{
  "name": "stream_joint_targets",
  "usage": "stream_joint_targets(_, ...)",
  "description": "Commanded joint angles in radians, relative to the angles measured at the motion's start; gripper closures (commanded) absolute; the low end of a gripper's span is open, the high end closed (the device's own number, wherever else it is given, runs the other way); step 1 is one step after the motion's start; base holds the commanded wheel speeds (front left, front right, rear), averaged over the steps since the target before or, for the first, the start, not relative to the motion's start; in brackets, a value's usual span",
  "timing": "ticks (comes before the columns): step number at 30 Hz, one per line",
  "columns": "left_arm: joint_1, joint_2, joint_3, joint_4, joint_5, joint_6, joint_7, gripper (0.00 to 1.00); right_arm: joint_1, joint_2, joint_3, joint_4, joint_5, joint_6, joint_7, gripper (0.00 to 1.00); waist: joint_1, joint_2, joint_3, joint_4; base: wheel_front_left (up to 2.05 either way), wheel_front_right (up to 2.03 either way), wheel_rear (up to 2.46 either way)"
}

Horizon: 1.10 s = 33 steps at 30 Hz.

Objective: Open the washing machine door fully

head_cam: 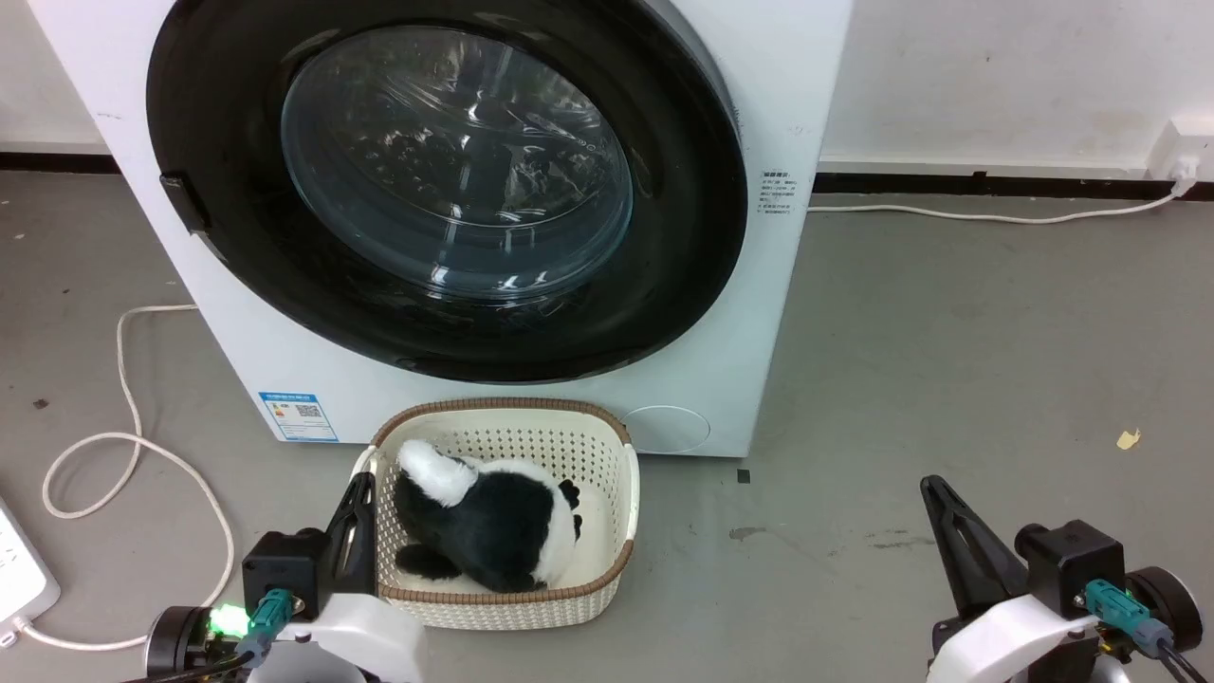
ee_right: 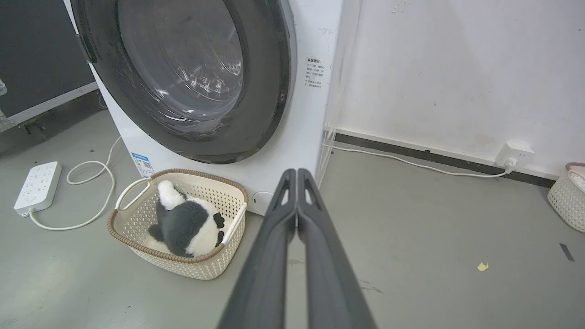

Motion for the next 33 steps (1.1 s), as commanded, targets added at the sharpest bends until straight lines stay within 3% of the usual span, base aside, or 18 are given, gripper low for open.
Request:
stream_joint_targets(1,-0.001,0.001,0.0,-0.003,0.009,0.003,0.0,1.0,-0.012,0.005,-0.001,0.002,-0.007,-0.001,0.0,1.0,0.0,0.0,0.0,0.0,0.0,0.0,0.0)
stream_joint_targets(10,-0.001,0.001,0.0,-0.003,0.009,0.003,0.0,1.0,-0.012,0.005,-0.001,0.002,-0.007,-0.001,0.0,1.0,0.0,0.0,0.0,0.0,0.0,0.0,0.0)
stream_joint_targets(11,0.0,0.0,0.0,0.0,0.0,0.0,0.0,0.0,0.0,0.0,0.0,0.0,0.0,0.0,0.0,0.0,0.0,0.0,0.0,0.0,0.0,0.0,0.0)
stream_joint_targets(33,-0.004,0.0,-0.022,0.0,-0.003,0.017,-0.04,0.0,-0.003,0.001,-0.02,-0.007,0.005,0.0,-0.04,0.0,0.0,0.0,0.029,0.002,0.0,0.0,0.0)
